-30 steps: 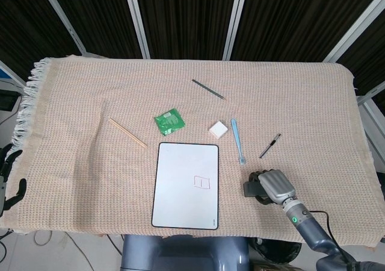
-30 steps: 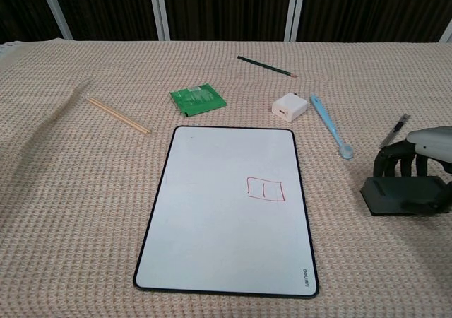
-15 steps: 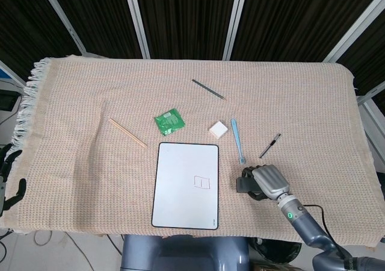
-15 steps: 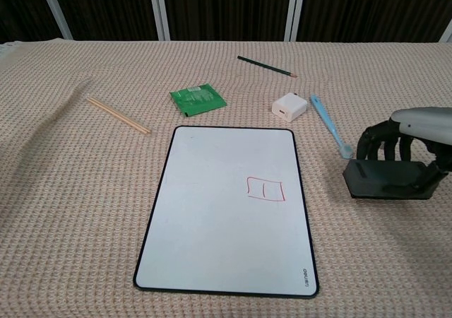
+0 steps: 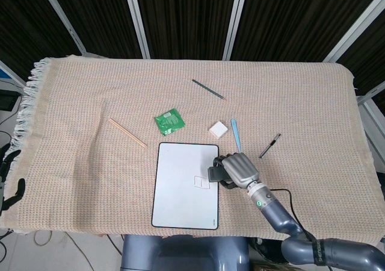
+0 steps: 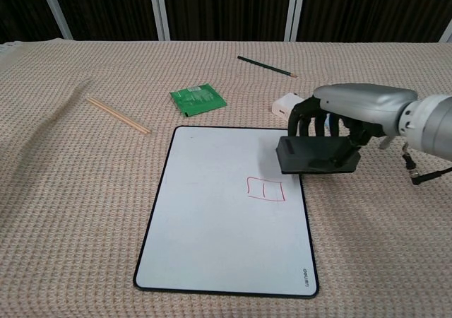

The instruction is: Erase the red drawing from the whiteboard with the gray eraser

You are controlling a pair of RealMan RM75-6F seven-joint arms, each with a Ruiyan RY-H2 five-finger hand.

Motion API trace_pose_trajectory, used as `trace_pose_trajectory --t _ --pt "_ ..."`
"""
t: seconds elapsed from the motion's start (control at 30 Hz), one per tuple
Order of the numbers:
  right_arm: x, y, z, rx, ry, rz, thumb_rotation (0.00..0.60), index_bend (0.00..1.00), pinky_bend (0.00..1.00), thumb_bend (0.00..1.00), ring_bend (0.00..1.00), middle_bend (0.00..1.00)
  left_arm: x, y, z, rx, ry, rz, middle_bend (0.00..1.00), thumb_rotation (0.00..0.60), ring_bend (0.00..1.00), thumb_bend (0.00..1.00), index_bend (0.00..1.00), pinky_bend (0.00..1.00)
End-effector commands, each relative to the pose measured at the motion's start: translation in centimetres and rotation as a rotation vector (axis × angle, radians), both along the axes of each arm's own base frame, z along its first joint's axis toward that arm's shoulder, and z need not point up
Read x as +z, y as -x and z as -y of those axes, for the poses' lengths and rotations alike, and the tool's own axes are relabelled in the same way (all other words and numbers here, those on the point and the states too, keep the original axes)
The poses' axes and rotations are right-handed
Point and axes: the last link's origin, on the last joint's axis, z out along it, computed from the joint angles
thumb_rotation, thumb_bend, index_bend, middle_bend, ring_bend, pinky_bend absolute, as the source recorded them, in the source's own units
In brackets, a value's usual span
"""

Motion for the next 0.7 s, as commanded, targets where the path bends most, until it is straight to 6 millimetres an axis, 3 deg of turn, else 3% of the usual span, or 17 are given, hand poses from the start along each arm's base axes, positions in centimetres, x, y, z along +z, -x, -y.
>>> trace_pose_trajectory --t 0.03,0.33,0.7 --pt "-1.7 -2.4 1.0 0.04 0.021 -0.024 0.6 0.51 0.49 0.45 0.45 0.47 0.0 0.0 0.0 0.0 -0.001 -0.001 0.01 0.6 0.0 0.47 0.15 0.0" --pt "-5.1 -5.4 1.2 0.033 0.012 -0.046 0.6 0.51 0.49 0.43 0.45 0.47 0.2 0.2 -0.2 0.004 0.004 0.006 0.01 0.6 0.0 0.47 0.15 0.0" --pt "-6.6 -5.3 -0.8 0.057 0.0 -0.061 0.6 0.51 0.49 0.43 0.45 0.48 0.2 0.1 -0.2 0.001 0.006 0.009 0.01 0.6 0.0 0.47 0.14 0.0"
